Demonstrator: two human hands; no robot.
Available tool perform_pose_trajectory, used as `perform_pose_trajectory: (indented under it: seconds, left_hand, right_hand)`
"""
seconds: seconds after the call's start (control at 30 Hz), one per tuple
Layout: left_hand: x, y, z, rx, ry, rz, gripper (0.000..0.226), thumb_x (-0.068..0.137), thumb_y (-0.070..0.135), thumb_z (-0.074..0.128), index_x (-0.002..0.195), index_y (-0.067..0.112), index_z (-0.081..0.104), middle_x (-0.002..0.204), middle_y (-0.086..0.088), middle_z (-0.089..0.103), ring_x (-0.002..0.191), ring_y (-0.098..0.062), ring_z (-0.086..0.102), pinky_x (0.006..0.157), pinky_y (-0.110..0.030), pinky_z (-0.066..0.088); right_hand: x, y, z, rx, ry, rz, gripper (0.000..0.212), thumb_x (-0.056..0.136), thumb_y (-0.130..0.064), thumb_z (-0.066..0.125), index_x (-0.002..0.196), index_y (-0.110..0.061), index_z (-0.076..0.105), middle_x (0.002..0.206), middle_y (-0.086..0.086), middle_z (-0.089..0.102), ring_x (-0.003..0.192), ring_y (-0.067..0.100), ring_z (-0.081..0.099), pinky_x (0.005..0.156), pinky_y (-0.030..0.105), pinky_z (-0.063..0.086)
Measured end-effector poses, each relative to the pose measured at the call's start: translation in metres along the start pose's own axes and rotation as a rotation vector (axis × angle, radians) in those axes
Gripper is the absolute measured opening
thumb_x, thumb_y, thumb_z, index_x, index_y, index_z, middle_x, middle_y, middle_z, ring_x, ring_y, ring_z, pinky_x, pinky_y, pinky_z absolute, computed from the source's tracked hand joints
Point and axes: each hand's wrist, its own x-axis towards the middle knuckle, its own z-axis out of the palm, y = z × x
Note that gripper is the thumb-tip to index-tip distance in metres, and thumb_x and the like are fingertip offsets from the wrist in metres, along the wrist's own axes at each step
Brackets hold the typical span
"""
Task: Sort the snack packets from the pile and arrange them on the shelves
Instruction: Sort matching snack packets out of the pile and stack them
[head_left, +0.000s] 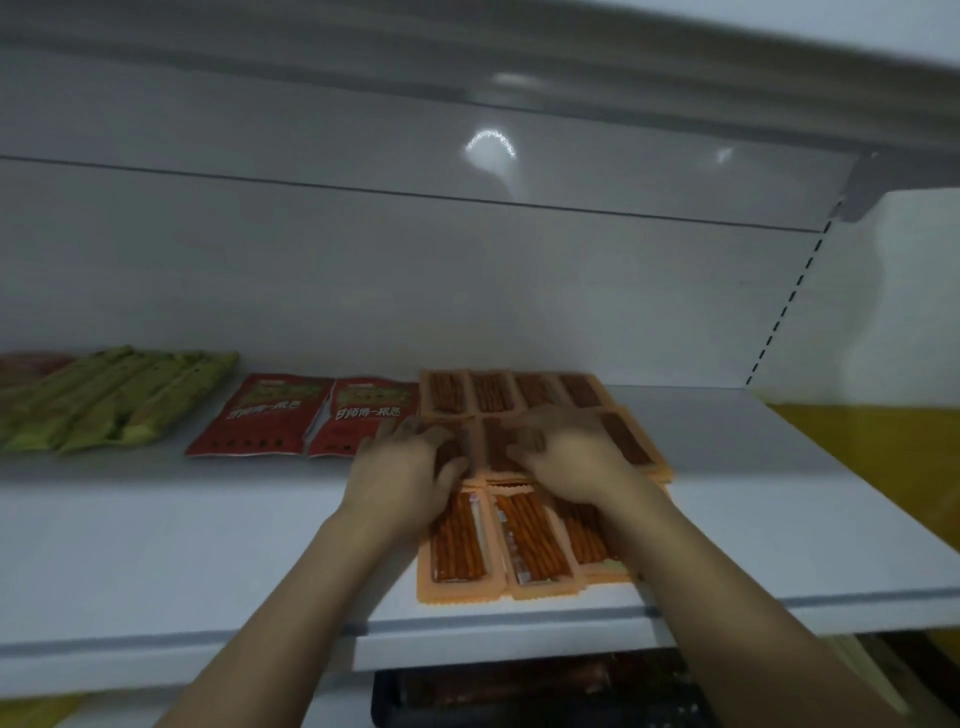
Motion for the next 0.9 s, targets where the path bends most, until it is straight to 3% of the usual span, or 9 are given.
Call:
perform_pose_trajectory:
  seconds: [0.1, 0.27, 0.47, 0.9]
  left_hand:
    - [-0.012, 0.010, -0.009, -0.042, 0.001, 0.011, 0.028, 0.094, 0.053, 0.045, 0.112, 0.037, 0.059, 0.119, 0.006, 0.060, 0.112, -0.020, 0.054, 0.093, -0.044, 0.047]
    - [-0.037, 0.036, -0.029, 0.059, 0.066, 0.010, 0.039, 0.097, 0.050, 0.048, 0.131, 0.032, 0.054, 0.135, 0.006, 0.055, 0.124, -0.021, 0.046, 0.100, -0.040, 0.036]
    - [-0.079, 0.052, -0.037, 0.094, 0.106, -0.029, 0.039, 0.097, 0.050, 0.046, 0.131, 0.033, 0.056, 0.131, 0.007, 0.057, 0.120, -0.017, 0.046, 0.094, -0.035, 0.035]
    - [-0.203, 0.025, -0.071, 0.186, 0.188, -0.366, 0.045, 0.097, 0.050, 0.047, 0.138, 0.030, 0.050, 0.137, 0.006, 0.055, 0.128, -0.019, 0.044, 0.100, -0.038, 0.035]
  right_hand:
    - [-0.016, 0.002, -0.014, 0.073, -0.001, -0.005, 0.039, 0.092, -0.034, 0.062, 0.130, -0.027, 0.062, 0.136, 0.002, 0.058, 0.125, 0.022, 0.052, 0.103, 0.033, 0.041]
    - [-0.048, 0.005, -0.035, 0.164, 0.031, -0.009, 0.043, 0.091, -0.037, 0.065, 0.133, -0.028, 0.060, 0.134, -0.004, 0.061, 0.125, 0.017, 0.054, 0.102, 0.029, 0.043]
    - [-0.080, -0.001, -0.043, 0.168, 0.058, -0.084, 0.046, 0.093, -0.039, 0.063, 0.138, -0.030, 0.054, 0.143, -0.005, 0.052, 0.134, 0.020, 0.041, 0.113, 0.042, 0.032]
    - [-0.108, -0.104, -0.011, 0.244, -0.039, -0.374, 0.060, 0.090, -0.051, 0.062, 0.145, -0.032, 0.044, 0.146, -0.008, 0.049, 0.135, 0.020, 0.038, 0.111, 0.038, 0.028]
